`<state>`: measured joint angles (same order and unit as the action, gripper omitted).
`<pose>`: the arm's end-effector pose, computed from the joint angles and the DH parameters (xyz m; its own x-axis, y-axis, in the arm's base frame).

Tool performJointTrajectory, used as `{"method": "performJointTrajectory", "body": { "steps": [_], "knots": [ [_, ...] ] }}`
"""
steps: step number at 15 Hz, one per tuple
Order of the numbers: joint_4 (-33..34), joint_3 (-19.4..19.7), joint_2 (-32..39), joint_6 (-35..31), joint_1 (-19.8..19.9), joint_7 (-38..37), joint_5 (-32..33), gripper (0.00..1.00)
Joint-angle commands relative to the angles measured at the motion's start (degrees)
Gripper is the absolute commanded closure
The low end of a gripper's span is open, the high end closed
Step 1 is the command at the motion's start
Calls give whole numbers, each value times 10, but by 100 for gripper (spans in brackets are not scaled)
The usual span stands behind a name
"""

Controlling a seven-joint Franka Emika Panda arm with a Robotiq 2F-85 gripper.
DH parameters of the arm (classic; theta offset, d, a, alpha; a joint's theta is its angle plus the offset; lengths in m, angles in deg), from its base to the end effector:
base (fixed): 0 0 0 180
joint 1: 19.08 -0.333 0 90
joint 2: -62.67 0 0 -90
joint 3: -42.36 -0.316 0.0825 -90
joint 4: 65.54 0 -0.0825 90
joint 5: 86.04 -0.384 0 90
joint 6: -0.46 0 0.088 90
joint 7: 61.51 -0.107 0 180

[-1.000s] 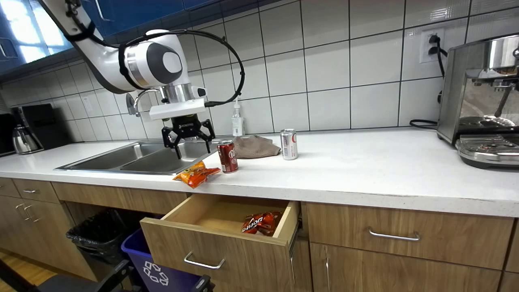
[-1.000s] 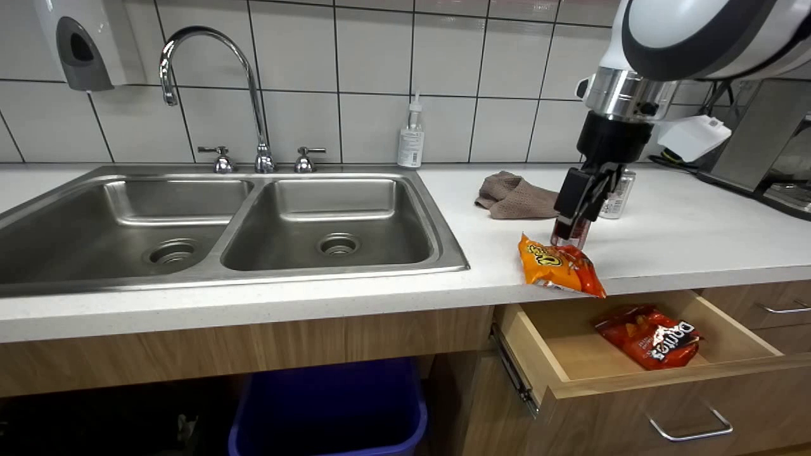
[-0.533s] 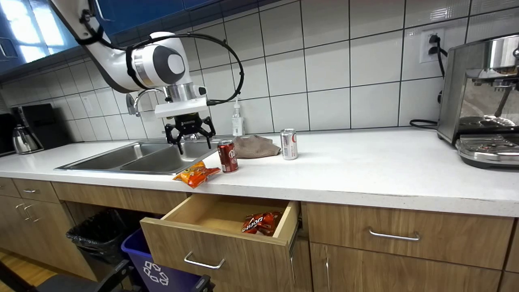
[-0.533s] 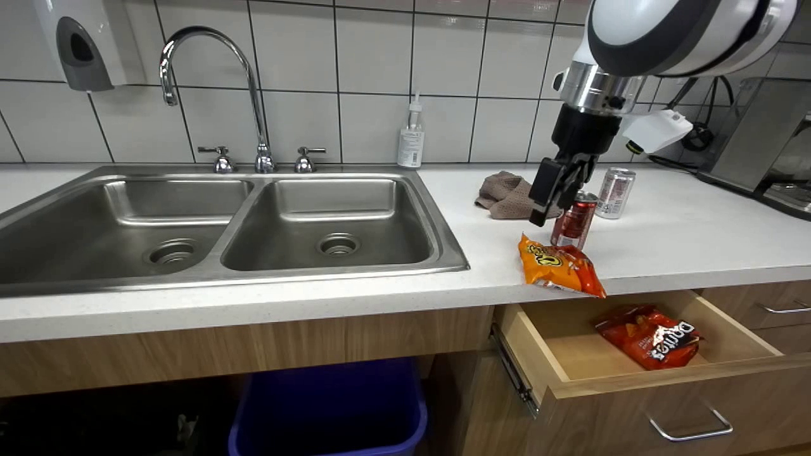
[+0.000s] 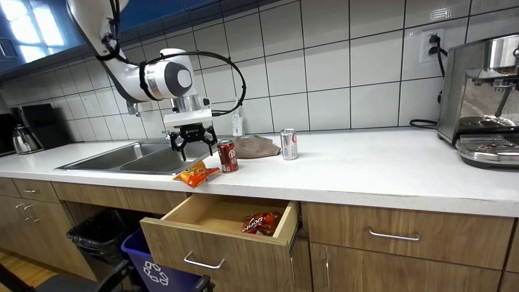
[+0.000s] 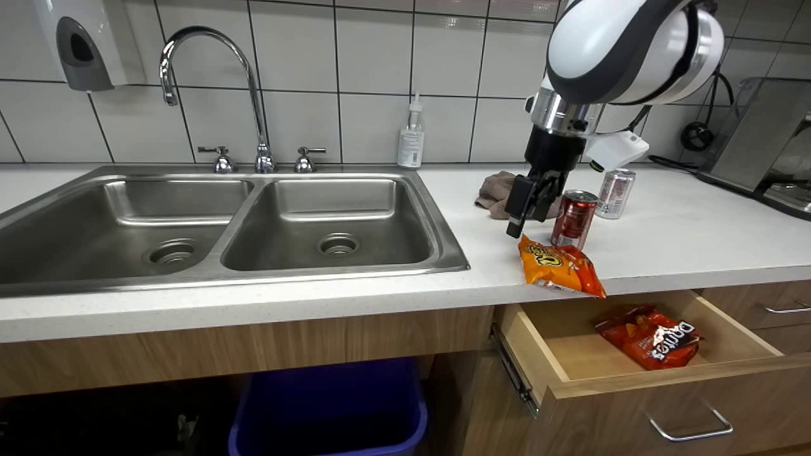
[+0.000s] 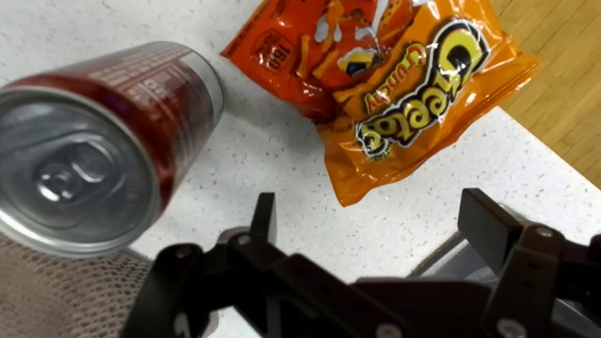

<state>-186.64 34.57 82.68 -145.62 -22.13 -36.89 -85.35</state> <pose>0.5778 0.1095 0.2575 0.8108 0.5770 0.0979 0.5796 -0.8149 0.0022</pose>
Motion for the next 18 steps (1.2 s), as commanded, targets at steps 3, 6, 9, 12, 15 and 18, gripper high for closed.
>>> {"method": "performJointTrajectory", "body": {
  "steps": [3, 6, 9, 12, 15, 18],
  "knots": [
    [32, -13, 36, 25, 13, 24, 1, 0],
    [34, -14, 46, 26, 12, 26, 6, 0],
    [27, -17, 46, 30, 12, 29, 9, 0],
    [18, -17, 39, 33, 12, 31, 11, 0],
    [9, -16, 34, 34, 13, 29, 12, 0],
    [-1, -15, 28, 33, 15, 29, 11, 0]
  ]
}}
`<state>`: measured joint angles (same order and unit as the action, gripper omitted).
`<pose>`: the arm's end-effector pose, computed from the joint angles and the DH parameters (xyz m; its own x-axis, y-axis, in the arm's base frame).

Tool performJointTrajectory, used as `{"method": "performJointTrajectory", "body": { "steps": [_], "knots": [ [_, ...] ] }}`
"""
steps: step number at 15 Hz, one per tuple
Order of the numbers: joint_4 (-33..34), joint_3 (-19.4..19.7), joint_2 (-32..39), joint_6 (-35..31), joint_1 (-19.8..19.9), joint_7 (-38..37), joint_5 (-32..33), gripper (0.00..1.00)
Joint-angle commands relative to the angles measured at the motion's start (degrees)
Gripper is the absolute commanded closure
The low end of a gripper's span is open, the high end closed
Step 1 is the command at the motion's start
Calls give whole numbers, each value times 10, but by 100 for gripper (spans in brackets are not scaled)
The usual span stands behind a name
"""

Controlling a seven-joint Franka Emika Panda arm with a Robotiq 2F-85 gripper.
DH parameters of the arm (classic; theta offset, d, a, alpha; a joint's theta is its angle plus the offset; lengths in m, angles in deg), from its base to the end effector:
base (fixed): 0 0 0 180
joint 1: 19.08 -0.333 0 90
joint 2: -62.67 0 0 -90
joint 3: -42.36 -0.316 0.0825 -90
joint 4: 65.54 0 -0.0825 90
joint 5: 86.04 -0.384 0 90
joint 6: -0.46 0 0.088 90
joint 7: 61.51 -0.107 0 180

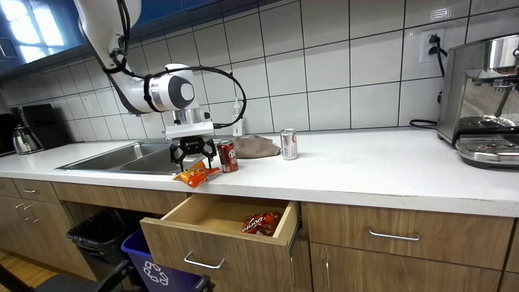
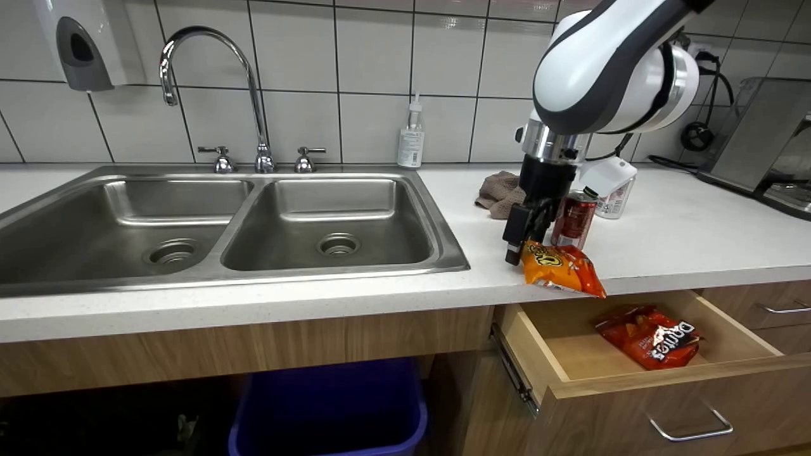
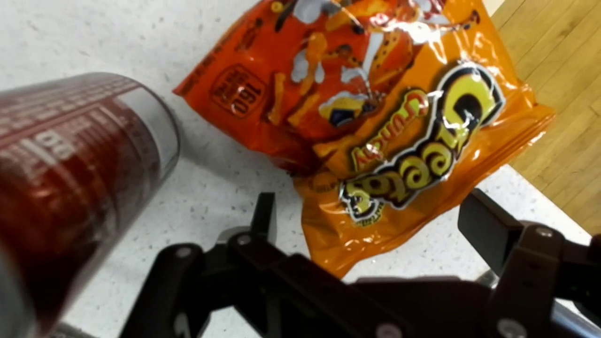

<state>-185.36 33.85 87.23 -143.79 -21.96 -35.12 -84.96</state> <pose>0.5739 0.1151 0.2175 0.7893 0.6136 0.0249 0.6140 -0.7881 -0.0440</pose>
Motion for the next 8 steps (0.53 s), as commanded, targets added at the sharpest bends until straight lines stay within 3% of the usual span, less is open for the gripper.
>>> {"method": "performJointTrajectory", "body": {
  "steps": [1, 8],
  "knots": [
    [-18, -8, -19, 14, 14, 11, 6, 0],
    [-50, -7, -38, 11, 22, 12, 3, 0]
  ]
}}
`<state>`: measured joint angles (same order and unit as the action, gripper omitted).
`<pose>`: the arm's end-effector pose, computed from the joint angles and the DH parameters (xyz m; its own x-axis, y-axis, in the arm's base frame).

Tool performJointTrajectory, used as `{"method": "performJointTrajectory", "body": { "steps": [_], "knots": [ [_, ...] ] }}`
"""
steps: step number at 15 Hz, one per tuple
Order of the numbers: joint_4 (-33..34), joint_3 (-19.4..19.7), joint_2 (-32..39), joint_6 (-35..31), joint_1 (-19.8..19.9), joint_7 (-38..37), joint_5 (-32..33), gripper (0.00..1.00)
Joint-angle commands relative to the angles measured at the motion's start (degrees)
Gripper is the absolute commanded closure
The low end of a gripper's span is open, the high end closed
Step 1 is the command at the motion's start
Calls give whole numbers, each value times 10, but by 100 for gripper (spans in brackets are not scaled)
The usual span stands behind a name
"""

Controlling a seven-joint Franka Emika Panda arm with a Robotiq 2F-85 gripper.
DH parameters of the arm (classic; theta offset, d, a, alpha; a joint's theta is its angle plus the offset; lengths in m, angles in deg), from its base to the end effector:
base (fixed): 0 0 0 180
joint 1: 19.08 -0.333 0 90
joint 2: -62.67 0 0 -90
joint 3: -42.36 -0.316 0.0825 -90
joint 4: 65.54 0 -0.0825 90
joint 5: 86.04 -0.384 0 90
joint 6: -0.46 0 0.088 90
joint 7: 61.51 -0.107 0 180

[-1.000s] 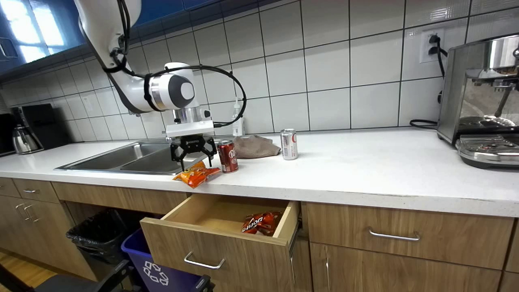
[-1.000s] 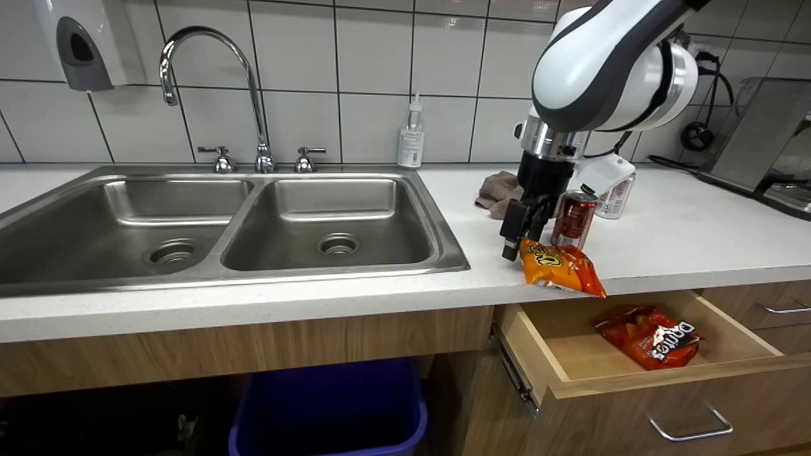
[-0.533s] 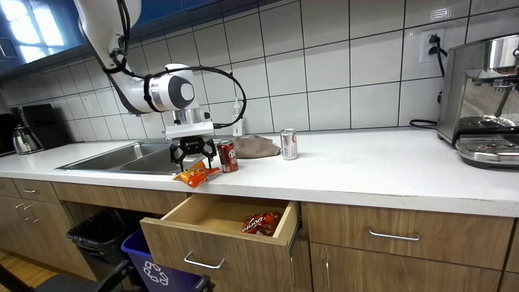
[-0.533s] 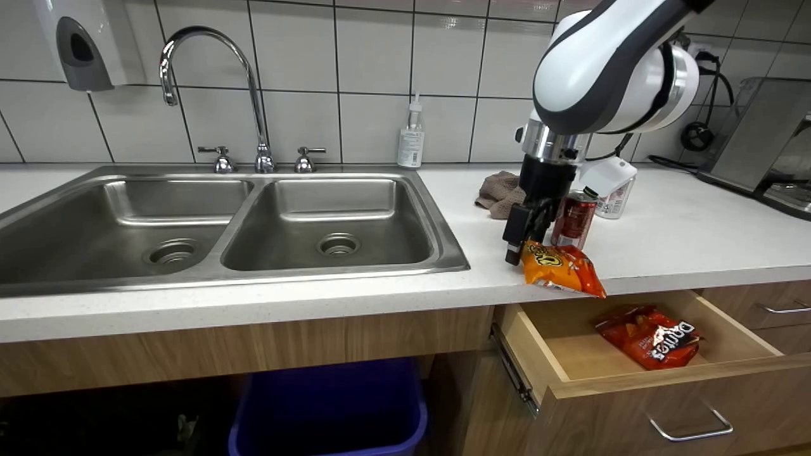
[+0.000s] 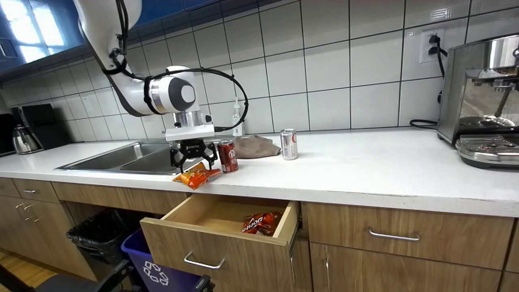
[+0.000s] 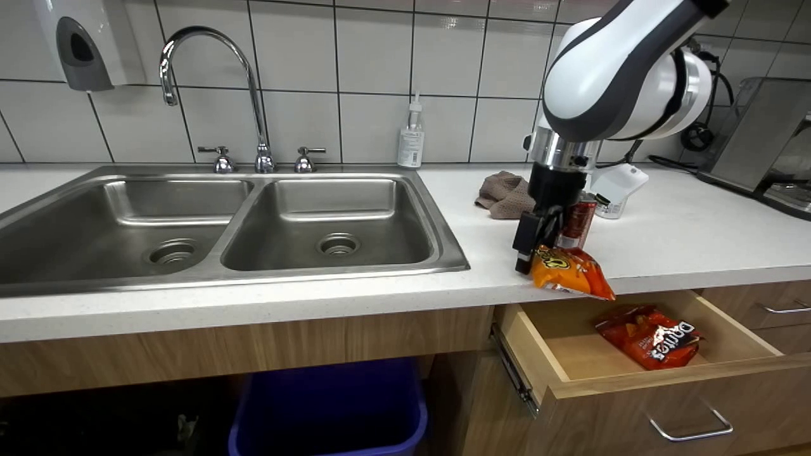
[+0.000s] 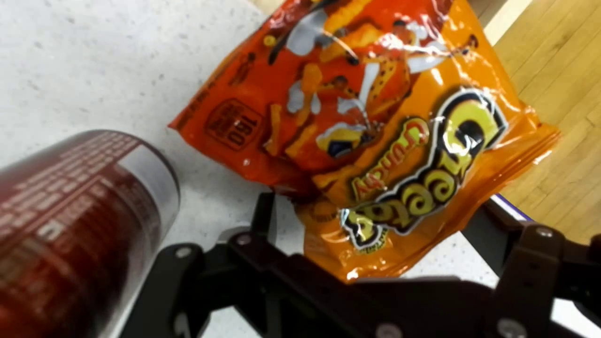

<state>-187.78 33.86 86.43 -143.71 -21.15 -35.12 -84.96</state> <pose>0.5613 0.1052 0.2095 0.7967 0.6044 -0.0024 0.6033 -0.7955 -0.0559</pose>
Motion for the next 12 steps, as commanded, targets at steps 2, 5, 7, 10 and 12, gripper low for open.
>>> {"method": "performJointTrajectory", "body": {
  "steps": [2, 5, 7, 10, 12],
  "knots": [
    [-35, -7, -35, 10, 16, 12, 2, 0],
    [-47, -6, -45, 10, 19, 12, 2, 0],
    [-56, -4, -53, 9, 19, 11, 4, 0],
    [-67, 0, -63, 9, 21, 10, 4, 0],
    [-69, 0, -68, 8, 22, 11, 3, 0]
  ]
}}
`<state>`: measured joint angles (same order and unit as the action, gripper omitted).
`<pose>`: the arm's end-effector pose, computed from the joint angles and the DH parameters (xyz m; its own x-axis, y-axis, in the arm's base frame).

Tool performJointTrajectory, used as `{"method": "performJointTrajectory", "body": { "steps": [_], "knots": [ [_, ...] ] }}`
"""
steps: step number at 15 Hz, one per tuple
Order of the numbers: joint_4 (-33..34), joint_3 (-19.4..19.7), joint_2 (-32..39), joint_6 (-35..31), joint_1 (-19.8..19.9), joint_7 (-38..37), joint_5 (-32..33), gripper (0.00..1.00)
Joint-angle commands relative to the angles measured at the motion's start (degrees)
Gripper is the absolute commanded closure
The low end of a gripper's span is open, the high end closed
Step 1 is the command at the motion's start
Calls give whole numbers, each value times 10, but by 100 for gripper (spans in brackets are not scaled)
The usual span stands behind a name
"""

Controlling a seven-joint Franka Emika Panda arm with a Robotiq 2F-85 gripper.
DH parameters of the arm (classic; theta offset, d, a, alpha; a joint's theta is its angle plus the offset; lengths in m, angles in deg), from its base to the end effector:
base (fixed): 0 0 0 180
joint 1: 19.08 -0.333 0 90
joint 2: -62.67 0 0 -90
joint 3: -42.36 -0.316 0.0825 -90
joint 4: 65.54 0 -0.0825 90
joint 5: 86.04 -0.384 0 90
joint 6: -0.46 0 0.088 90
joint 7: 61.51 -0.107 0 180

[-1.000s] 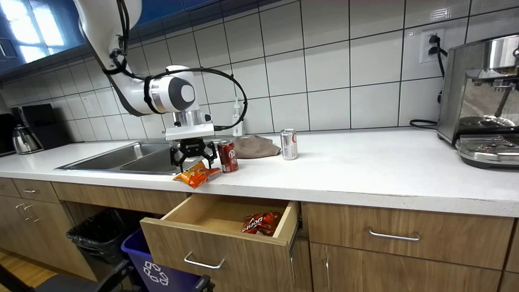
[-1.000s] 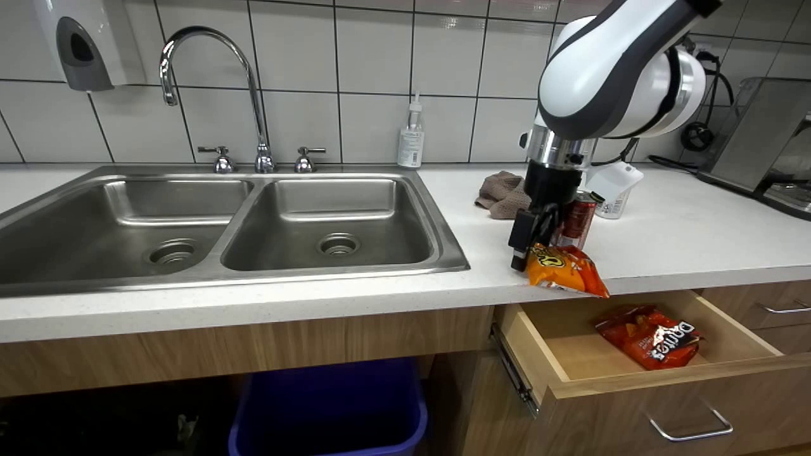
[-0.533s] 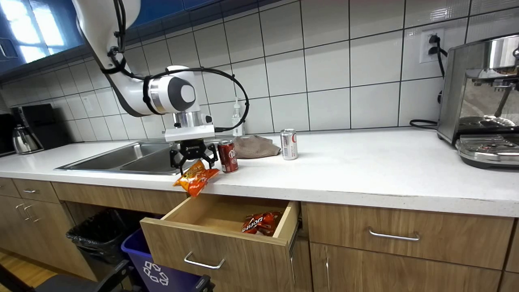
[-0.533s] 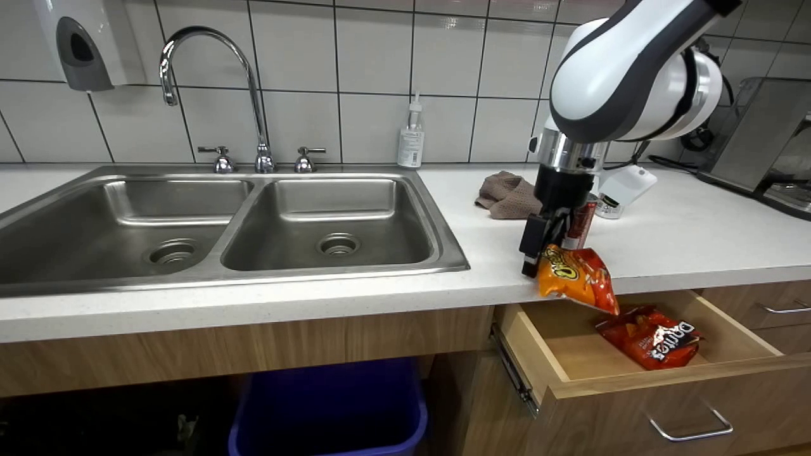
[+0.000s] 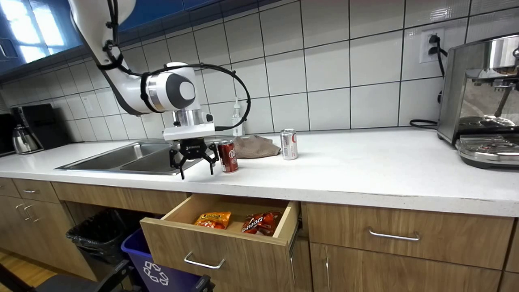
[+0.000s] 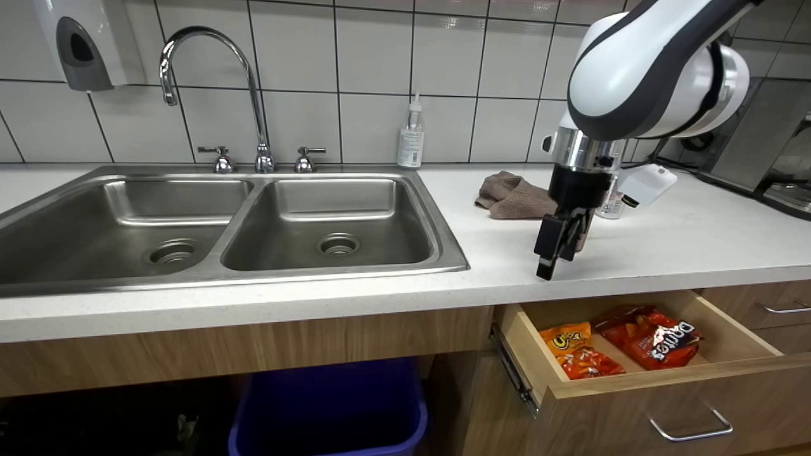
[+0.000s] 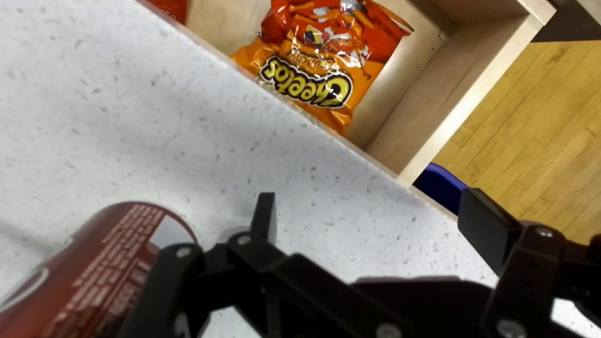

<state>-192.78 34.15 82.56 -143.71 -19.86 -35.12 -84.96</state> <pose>0.5387 0.0865 0.2149 0.8098 0.5861 -0.0256 0.5842 -0.8097 -0.0555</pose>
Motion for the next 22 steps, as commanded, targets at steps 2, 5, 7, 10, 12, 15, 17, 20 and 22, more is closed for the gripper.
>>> {"method": "performJointTrajectory", "body": {
  "steps": [2, 5, 7, 10, 12, 15, 17, 20, 22],
  "knots": [
    [-21, -4, -34, 7, 10, 12, 0, 0],
    [-23, -4, -43, 9, 7, 8, -1, 0],
    [-25, -1, -55, 12, 3, -3, 4, 0],
    [-32, 5, -78, 15, -3, -22, 11, 0],
    [-39, 7, -93, 20, -6, -29, 14, 0],
    [-55, 11, -116, 24, -13, -51, 26, 0],
    [-70, 13, -130, 19, -17, -71, 28, 0],
    [-90, 14, -148, 15, -23, -108, 25, 0],
    [-103, 14, -158, 11, -25, -127, 21, 0]
  ]
}}
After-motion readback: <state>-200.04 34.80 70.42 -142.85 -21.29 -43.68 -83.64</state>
